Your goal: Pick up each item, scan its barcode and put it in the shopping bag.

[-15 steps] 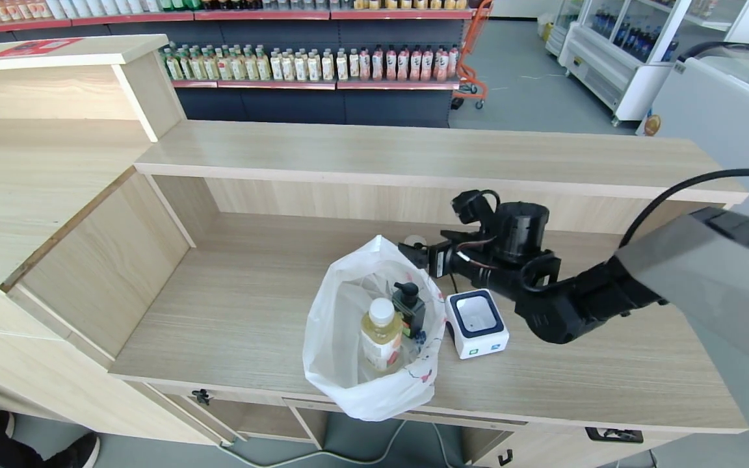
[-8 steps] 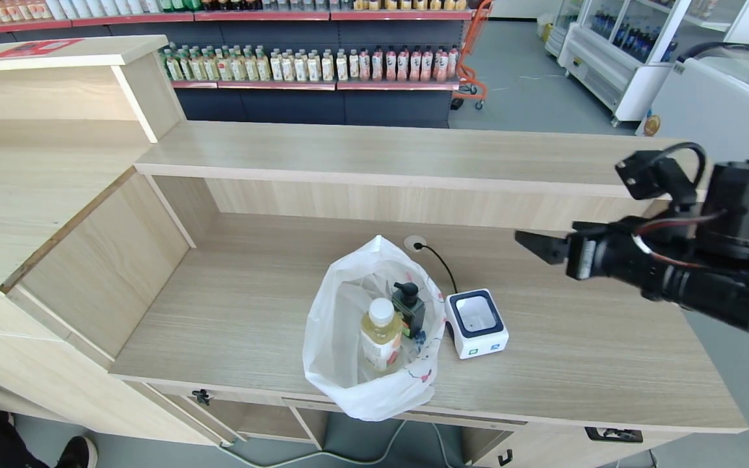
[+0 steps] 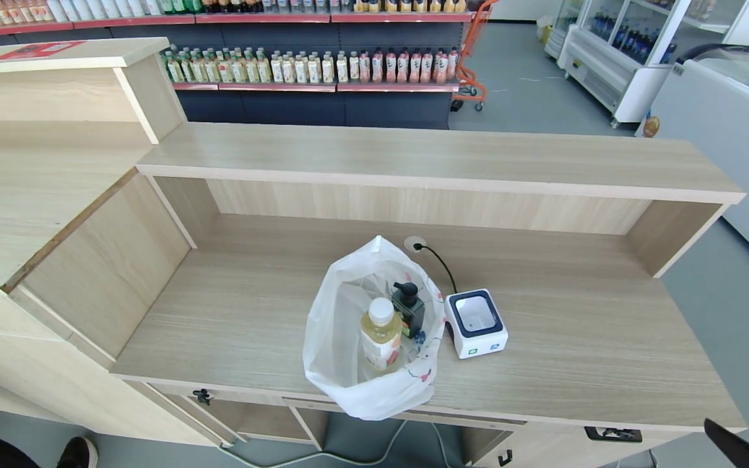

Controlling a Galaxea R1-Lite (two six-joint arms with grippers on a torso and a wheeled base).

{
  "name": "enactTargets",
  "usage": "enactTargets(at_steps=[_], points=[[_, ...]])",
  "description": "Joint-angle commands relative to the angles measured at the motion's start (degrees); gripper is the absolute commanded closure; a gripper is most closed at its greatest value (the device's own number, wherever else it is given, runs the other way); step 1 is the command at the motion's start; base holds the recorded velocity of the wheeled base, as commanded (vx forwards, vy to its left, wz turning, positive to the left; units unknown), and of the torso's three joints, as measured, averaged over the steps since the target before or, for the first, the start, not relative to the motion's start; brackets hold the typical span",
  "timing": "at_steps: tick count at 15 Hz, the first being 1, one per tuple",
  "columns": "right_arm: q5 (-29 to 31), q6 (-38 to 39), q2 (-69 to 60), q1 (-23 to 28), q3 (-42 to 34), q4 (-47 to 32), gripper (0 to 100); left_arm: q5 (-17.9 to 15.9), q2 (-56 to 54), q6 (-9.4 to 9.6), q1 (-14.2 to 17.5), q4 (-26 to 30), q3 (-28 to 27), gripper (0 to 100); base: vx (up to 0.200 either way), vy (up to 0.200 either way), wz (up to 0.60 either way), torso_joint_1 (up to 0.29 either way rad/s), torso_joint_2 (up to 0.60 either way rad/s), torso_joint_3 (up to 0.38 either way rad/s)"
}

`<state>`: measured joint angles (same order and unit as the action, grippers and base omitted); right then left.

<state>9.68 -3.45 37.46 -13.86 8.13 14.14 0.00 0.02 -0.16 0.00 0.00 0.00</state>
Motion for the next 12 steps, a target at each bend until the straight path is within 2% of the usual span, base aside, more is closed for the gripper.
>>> enactTargets(at_steps=[1,3,4,7,9,12], points=[[-2.7,0.6,-11.7,3.8,-2.8,-3.0,0,0.0,0.0,-0.02,0.0,0.0,0.0,0,0.000,0.000,0.00,0.000,0.00,0.000],[-9.4,0.8,-17.2,9.4,-5.8,-3.5,0,0.0,0.0,-0.02,0.0,0.0,0.0,0,0.000,0.000,0.00,0.000,0.00,0.000],[-10.3,0.8,-21.0,10.7,-8.1,-3.5,0,0.0,0.0,-0.02,0.0,0.0,0.0,0,0.000,0.000,0.00,0.000,0.00,0.000],[-10.6,2.2,-31.8,13.3,-8.1,-13.3,0,0.0,0.0,-0.02,0.0,0.0,0.0,0,0.000,0.000,0.00,0.000,0.00,0.000],[-13.5,2.5,-35.6,14.0,-8.1,-13.5,0,0.0,0.0,-0.02,0.0,0.0,0.0,0,0.000,0.000,0.00,0.000,0.00,0.000],[-12.2,-0.9,-37.5,14.0,-8.1,-12.6,0,0.0,0.0,-0.02,0.0,0.0,0.0,0,0.000,0.000,0.00,0.000,0.00,0.000]])
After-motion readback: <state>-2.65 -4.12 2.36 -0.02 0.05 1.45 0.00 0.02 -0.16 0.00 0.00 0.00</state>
